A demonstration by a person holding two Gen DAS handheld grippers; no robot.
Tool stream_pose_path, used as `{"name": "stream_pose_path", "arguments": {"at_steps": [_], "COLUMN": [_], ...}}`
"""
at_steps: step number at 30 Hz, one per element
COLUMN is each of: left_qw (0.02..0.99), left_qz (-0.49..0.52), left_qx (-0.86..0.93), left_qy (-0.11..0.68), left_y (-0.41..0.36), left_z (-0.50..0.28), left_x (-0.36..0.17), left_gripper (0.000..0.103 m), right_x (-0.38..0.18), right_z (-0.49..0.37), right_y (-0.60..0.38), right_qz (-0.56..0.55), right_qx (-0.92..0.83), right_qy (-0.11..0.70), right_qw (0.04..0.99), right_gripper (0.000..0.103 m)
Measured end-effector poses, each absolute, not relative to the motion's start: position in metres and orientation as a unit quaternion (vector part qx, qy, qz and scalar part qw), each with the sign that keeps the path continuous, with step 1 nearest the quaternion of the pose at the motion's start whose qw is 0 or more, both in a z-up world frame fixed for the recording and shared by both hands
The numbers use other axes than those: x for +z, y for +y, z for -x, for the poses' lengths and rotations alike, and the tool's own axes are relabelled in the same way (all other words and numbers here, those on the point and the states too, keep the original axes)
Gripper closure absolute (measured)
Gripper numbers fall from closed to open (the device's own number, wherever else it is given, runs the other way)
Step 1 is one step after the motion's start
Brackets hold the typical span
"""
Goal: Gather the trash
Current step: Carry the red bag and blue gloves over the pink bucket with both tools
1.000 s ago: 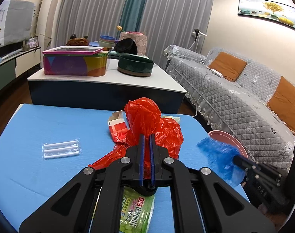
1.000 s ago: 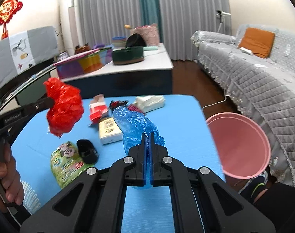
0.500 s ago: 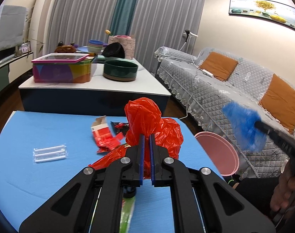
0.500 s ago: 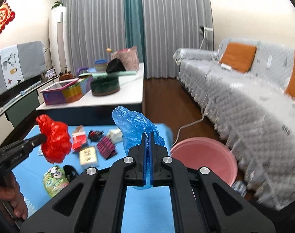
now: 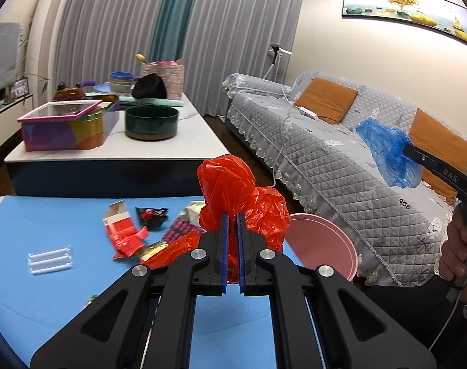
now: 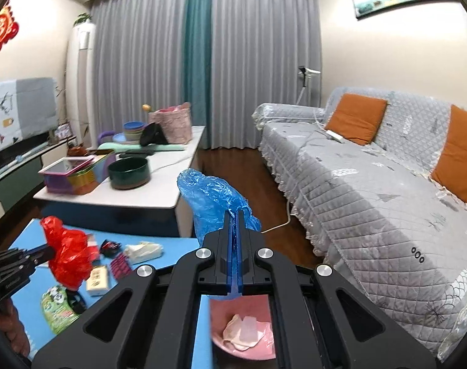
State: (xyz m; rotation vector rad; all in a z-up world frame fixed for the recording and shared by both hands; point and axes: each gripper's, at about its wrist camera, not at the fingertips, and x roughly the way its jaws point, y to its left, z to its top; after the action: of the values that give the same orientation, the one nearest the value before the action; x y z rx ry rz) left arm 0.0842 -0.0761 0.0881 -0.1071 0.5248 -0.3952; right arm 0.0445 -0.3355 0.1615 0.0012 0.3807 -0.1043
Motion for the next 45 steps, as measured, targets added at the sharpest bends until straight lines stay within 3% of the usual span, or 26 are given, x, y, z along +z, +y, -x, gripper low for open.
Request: {"name": "stream_pose_path", "arguments": {"at_steps": [24,45], "left_qw": [0.924,0.899], "left_qz": [0.04,0.004], "left_qx": [-0.26,-0.325], "left_qy": [0.277,0.293], "left_y": [-0.185,-0.263], "left_z": [-0.146,-0.176], "left_x": [0.085,0.052], "left_gripper": [0.098,0.098], "right_x": [0.116,0.086], "right_z": [-0.074,-0.094], "right_y": [-0.413,-0.43], "right_qz": [-0.082,-0.091], "right_qx": [-0.143,-0.165], "right_qy": [0.214,0.248], "right_qw": [0.963,0.95], "right_gripper": [0.101,0.101]}}
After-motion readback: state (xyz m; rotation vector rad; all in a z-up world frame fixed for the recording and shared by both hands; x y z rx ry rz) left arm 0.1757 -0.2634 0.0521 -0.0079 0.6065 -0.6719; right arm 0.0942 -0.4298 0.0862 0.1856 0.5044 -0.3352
